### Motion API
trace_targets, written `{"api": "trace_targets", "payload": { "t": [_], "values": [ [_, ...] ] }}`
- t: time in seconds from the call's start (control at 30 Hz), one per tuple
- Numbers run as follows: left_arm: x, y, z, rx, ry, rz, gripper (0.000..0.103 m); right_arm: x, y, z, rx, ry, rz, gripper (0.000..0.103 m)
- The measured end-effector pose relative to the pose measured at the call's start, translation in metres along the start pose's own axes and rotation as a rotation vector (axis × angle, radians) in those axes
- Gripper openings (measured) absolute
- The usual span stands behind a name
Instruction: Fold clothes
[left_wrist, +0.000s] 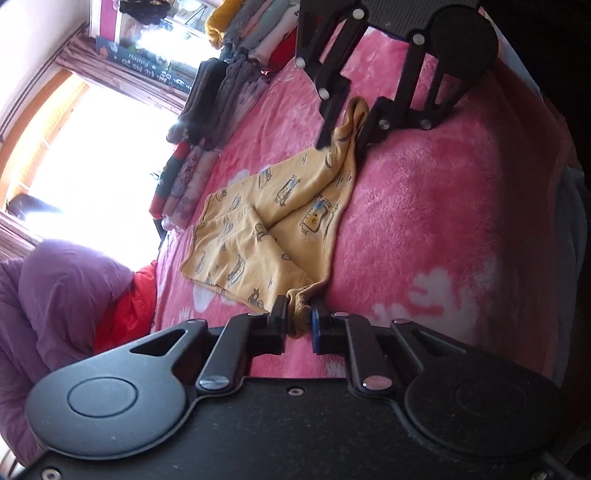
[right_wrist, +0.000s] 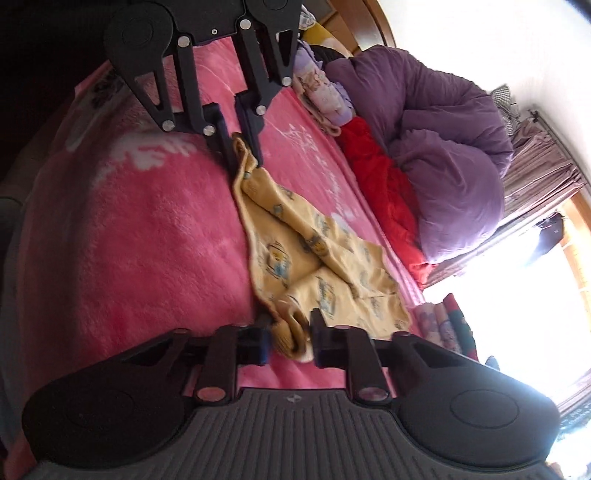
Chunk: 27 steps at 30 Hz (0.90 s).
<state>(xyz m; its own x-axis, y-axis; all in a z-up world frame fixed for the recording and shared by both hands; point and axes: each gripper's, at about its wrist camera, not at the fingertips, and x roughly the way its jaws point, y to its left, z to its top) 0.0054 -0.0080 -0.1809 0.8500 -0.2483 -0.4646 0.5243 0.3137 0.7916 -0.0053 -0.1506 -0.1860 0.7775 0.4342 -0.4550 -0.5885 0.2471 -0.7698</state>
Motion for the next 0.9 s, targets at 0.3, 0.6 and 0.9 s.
{"api": "trace_targets", "payload": {
  "t": [0.3, 0.6, 0.9],
  "values": [
    [-0.039, 0.032, 0.007, -0.194, -0.039, -0.02, 0.008, -0.055, -0.028, 0.013, 0.197, -0.052, 0.025, 0.012],
    [-0.03, 0.126, 0.017, -0.59, -0.127, -0.059, 0.008, -0.05, -0.132, -0.004, 0.632, -0.138, 0.043, 0.012],
    [0.06, 0.198, 0.0, -0.945, -0.109, -0.197, 0.008, 0.044, -0.216, -0.074, 1.175, -0.212, 0.162, 0.012]
  ]
}}
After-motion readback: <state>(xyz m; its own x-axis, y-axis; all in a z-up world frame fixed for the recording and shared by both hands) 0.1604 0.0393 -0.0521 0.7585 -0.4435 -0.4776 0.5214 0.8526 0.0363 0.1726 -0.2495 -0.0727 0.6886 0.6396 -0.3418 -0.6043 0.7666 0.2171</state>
